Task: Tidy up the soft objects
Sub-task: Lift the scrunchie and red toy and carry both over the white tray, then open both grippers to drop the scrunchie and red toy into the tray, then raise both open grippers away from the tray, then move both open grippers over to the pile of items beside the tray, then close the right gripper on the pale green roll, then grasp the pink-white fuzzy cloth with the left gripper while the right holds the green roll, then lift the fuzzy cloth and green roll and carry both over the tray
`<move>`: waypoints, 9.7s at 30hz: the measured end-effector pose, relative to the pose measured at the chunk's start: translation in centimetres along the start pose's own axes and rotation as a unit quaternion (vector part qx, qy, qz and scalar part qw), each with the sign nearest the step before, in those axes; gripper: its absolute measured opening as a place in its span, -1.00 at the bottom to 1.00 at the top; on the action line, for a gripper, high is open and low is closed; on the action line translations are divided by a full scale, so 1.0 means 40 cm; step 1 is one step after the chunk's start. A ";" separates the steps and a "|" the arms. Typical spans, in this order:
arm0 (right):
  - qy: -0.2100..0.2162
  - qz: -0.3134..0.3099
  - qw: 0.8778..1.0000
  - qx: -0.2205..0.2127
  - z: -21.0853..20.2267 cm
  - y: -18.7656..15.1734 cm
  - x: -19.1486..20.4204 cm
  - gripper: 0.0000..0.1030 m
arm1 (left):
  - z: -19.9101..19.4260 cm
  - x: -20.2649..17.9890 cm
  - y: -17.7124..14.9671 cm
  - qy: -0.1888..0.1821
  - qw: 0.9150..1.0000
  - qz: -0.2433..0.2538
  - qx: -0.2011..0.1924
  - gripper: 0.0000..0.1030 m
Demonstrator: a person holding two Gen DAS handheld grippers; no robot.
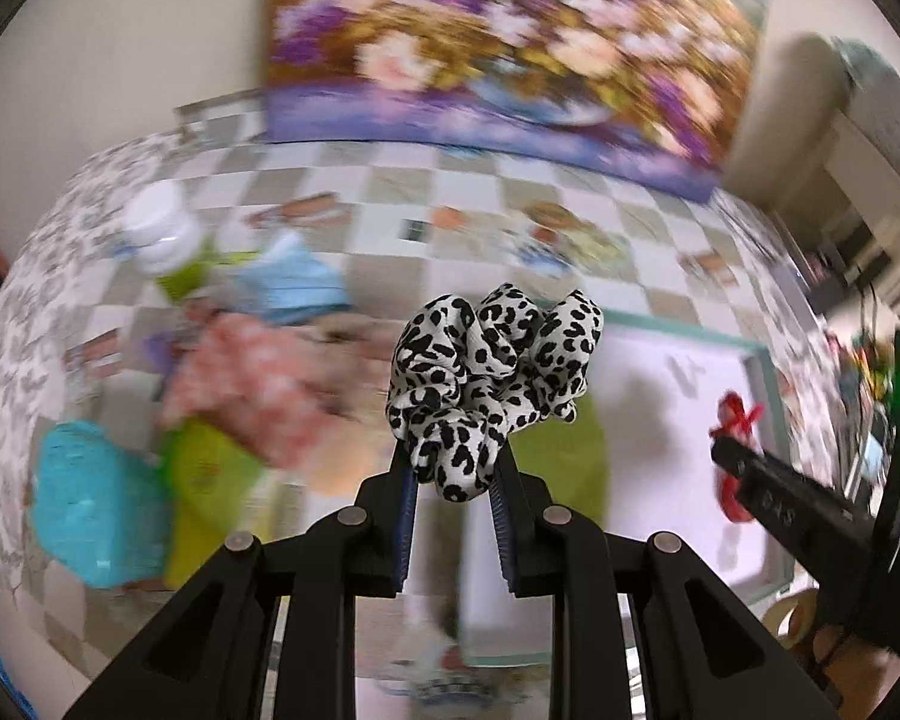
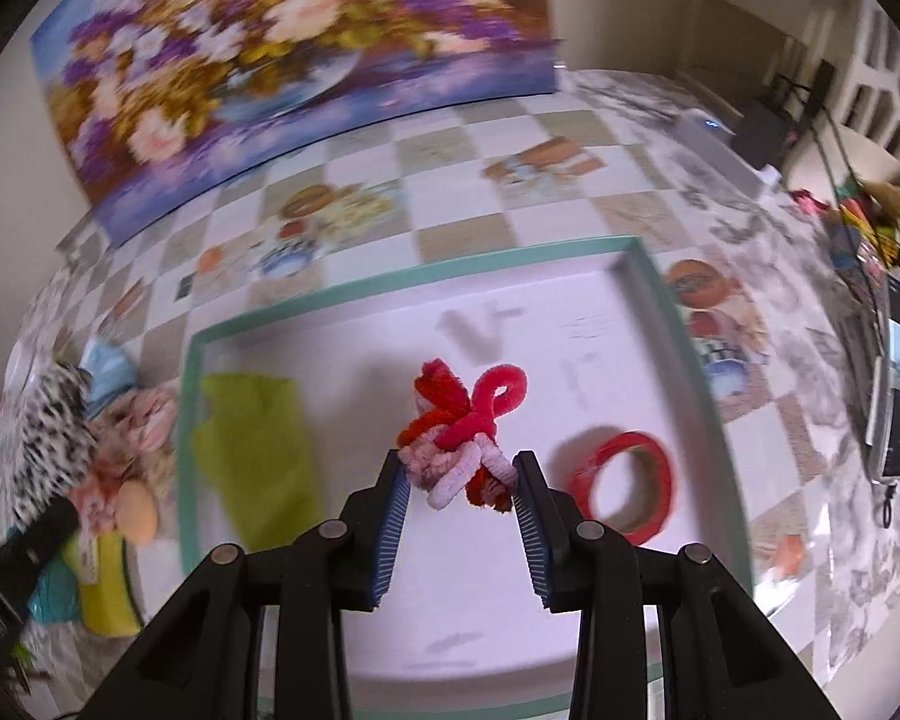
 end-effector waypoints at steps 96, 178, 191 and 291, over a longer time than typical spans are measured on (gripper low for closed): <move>0.018 -0.172 0.985 -0.002 -0.059 -0.123 0.263 1.00 | -0.061 0.386 0.063 0.094 0.983 -0.159 0.023 0.85; 0.180 -0.408 0.895 0.017 0.025 -0.250 0.720 0.16 | -0.014 0.664 0.029 0.121 0.959 -0.252 0.055 0.85; 0.210 -0.374 0.903 0.023 -0.035 -0.239 0.649 0.05 | -0.039 0.605 0.046 0.121 0.966 -0.226 0.042 0.85; 0.181 -0.034 0.978 -0.099 -0.165 0.075 0.017 -0.02 | -0.313 0.198 0.115 -0.035 0.983 -0.083 -0.162 -0.71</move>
Point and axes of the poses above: each gripper's, at about its wrist camera, not at the fingertips, and z roughly the way its jaws point, x to its left, y to its top, the point moved 1 cm from there along z, roughly the way its jaws point, and after that the axes turned 2 degrees about x, right-handed, at the moved point
